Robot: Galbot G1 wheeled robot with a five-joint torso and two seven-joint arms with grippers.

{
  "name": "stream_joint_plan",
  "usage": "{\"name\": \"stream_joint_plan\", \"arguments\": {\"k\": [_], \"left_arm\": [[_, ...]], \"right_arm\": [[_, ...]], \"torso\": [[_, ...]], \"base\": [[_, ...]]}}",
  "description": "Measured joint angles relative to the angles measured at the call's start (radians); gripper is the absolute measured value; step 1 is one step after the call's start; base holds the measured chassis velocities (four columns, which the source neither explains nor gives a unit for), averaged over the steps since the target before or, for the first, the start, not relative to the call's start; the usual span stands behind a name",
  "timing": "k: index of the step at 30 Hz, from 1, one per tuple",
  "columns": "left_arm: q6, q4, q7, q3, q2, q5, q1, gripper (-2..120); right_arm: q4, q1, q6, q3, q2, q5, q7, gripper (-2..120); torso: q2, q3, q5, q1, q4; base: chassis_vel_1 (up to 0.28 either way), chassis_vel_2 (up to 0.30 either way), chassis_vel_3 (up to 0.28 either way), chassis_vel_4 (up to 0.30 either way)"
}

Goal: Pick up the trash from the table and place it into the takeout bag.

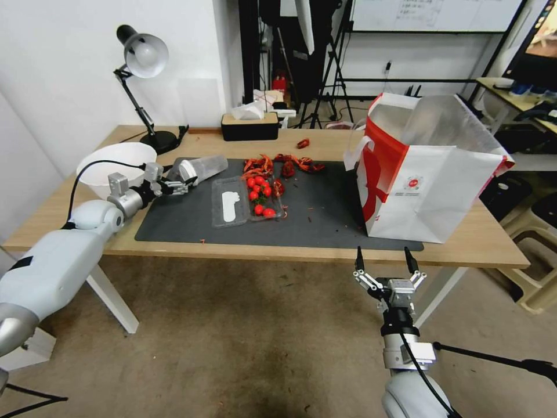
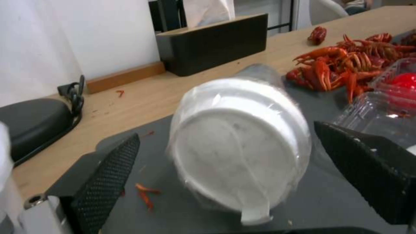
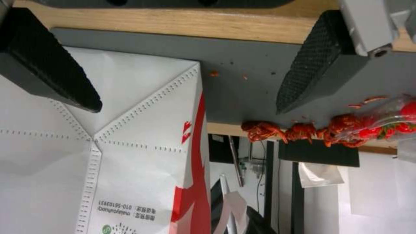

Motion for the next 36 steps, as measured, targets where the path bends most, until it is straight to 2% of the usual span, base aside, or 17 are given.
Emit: {"name": "stream_joint_plan", "arguments": {"k": [14,25,29,31,33,34,36], "left_arm": [[0.002,0.046,0.033,0.055,-0.034,-0.003,-0.06,100],[0.007,0.064,0.058,0.065,-0.048,0.012,-0.062,100],[0.007,0.065,0.062,0.065,-0.049,0.017,-0.056,93],[0.005,0.064,0.063,0.064,-0.047,0.017,-0.051,85],[0.003,0.062,0.063,0.064,-0.047,0.017,-0.049,83],[0.001,0.057,0.064,0.063,-0.044,0.017,-0.045,77],[-0.006,0.045,0.067,0.061,-0.039,0.017,-0.038,73]], "right_arm": [[-0.007,0.001,0.006,0.005,0.0,-0.001,0.001,100],[-0.009,0.003,0.007,0.006,-0.001,-0.001,0.002,100],[-0.011,0.003,0.007,0.006,0.001,-0.002,0.003,100],[-0.011,0.003,0.007,0.006,0.001,-0.003,0.003,100],[-0.011,0.003,0.007,0.006,0.001,-0.003,0.003,100],[-0.011,0.003,0.007,0.006,0.001,-0.003,0.003,100],[-0.011,0.003,0.008,0.006,0.002,-0.004,0.004,100]], "torso": [[0.0,0.0,0.0,0.0,0.0001],[0.0,0.0,0.0,0.0,0.0001],[0.0,0.0,-0.0001,0.0,0.0002],[0.0,0.0,0.0001,0.0,0.0002],[0.0,0.0,0.0001,0.0,0.0001],[0.0,0.0,0.0001,0.0,0.0001],[0.0,0.0,0.0,0.0,0.0002]], "base": [[0.0,0.0,0.0,0.0],[0.0,0.0,0.0,0.0],[0.0,0.0,0.0,0.0],[0.0,0.0,0.0,0.0],[0.0,0.0,0.0,0.0],[0.0,0.0,0.0,0.0],[0.0,0.0,0.0,0.0]]}}
